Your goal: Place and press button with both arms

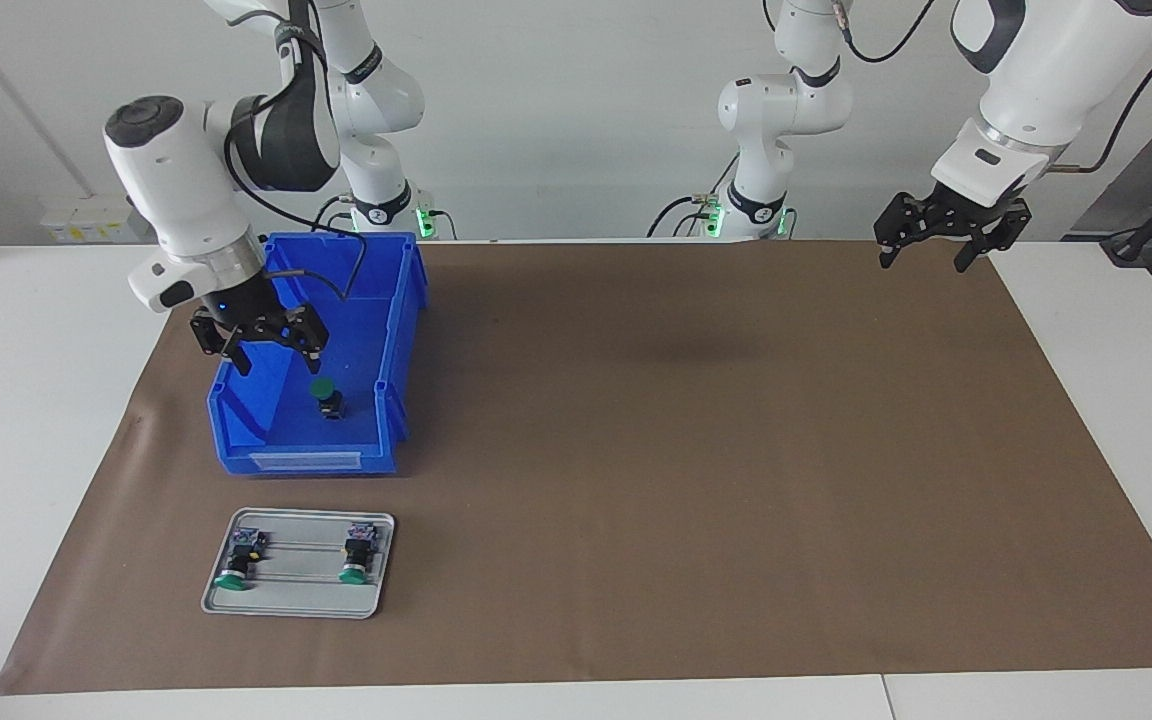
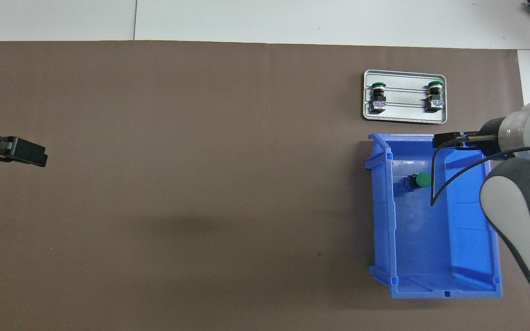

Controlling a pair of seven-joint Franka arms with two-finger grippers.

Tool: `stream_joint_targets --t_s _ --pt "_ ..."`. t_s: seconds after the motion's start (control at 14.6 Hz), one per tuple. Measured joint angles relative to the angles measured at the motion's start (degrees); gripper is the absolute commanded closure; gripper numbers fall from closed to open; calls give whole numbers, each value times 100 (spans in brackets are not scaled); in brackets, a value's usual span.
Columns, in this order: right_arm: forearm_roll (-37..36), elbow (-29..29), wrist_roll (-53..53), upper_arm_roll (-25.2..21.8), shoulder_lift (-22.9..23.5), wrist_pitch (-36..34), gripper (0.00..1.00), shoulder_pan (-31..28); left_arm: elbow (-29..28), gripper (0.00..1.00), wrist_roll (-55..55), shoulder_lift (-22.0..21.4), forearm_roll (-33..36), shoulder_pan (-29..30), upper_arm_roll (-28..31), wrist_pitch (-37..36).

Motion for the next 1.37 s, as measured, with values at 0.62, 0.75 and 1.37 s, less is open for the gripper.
stream_joint_targets --t_s 0.62,0.75,1.37 --pt "-123 1874 788 -30 -3 -2285 0 -400 0 0 0 0 0 0 0 0" --pt "-192 2134 740 -1 -3 -2575 0 -412 0 0 0 0 0 0 0 0" --pt "-510 2202 462 119 73 -2739 0 -132 0 0 0 0 0 0 0 0"
